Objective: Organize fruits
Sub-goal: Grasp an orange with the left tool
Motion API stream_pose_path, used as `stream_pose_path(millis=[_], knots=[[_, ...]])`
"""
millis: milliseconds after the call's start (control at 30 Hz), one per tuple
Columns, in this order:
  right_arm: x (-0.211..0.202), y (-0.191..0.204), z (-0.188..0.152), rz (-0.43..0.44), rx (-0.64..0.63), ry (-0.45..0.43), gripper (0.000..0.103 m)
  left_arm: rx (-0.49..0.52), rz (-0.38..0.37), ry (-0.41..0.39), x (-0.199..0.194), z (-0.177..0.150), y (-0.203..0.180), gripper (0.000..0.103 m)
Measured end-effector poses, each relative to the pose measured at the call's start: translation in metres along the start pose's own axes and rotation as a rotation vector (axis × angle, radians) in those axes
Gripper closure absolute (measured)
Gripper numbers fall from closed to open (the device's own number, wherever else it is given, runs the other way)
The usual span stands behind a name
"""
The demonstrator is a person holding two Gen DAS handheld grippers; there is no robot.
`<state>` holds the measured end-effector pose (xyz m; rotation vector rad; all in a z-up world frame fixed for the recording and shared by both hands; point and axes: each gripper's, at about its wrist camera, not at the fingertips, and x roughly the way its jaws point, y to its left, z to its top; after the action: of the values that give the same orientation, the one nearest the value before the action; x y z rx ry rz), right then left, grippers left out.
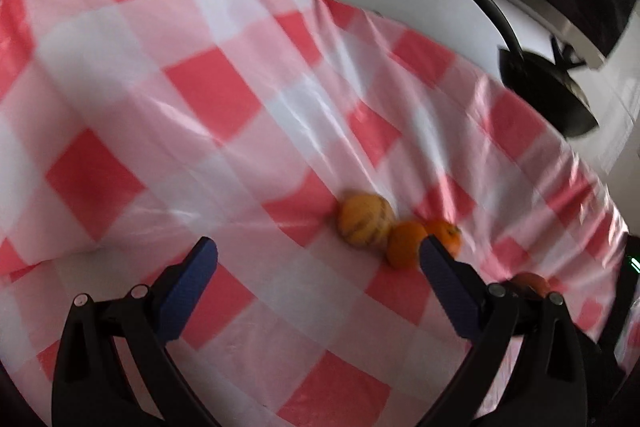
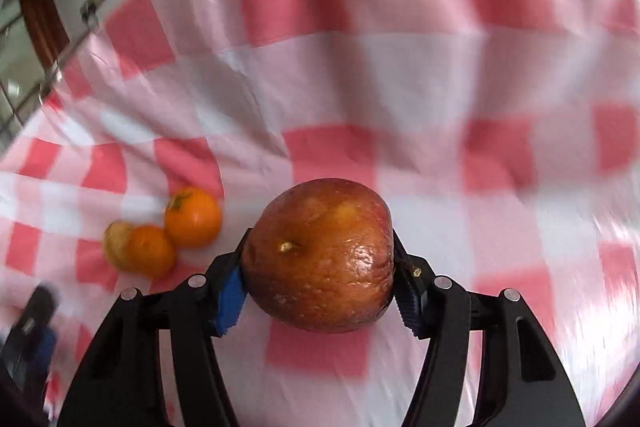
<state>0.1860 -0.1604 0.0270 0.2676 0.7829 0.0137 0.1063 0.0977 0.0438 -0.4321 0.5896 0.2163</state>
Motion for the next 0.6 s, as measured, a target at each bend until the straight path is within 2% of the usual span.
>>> stream_pose_path(millis=[100,200,267,300,367,467,533,567,600], knots=[[-0.022,-0.023,-0.021,0.064,0.075,-0.02,0.043,0.05,-0.03,0.038,0.005,-0.004,-0.01,0.002],[-0.038,-0.04,-0.037,0.141,0.161,-0.062,0.043,0.1,-0.026,0.035,0.006,-0.007,-0.02,0.002],[-0.044,-0.048,-0.037,0.164,0.195,-0.098,0.042,0.113,-0.032,0.042,0.008,-0.007,-0.022,0.002],[-0.047,-0.036,-0.044,0.175,0.203,-0.103,0.042,0.117,-0.028,0.05,0.01,-0.007,-0.023,0.002],[-0.055,-0.038,-0.048,0.202,0.219,-0.104,0.042,0.14,-0.037,0.087,0.017,-0.007,-0.026,0.003],[-0.056,-0.047,-0.047,0.21,0.263,-0.121,0.042,0.175,-0.082,0.151,0.027,-0.01,-0.036,0.013],[-0.067,-0.06,-0.05,0.211,0.288,-0.138,0.042,0.178,-0.154,0.206,0.037,-0.01,-0.047,0.018],[-0.066,-0.062,-0.048,0.216,0.307,-0.149,0.042,0.19,-0.161,0.222,0.041,-0.011,-0.052,0.02],[-0.068,-0.068,-0.048,0.22,0.317,-0.153,0.042,0.223,-0.136,0.225,0.047,-0.012,-0.06,0.021]])
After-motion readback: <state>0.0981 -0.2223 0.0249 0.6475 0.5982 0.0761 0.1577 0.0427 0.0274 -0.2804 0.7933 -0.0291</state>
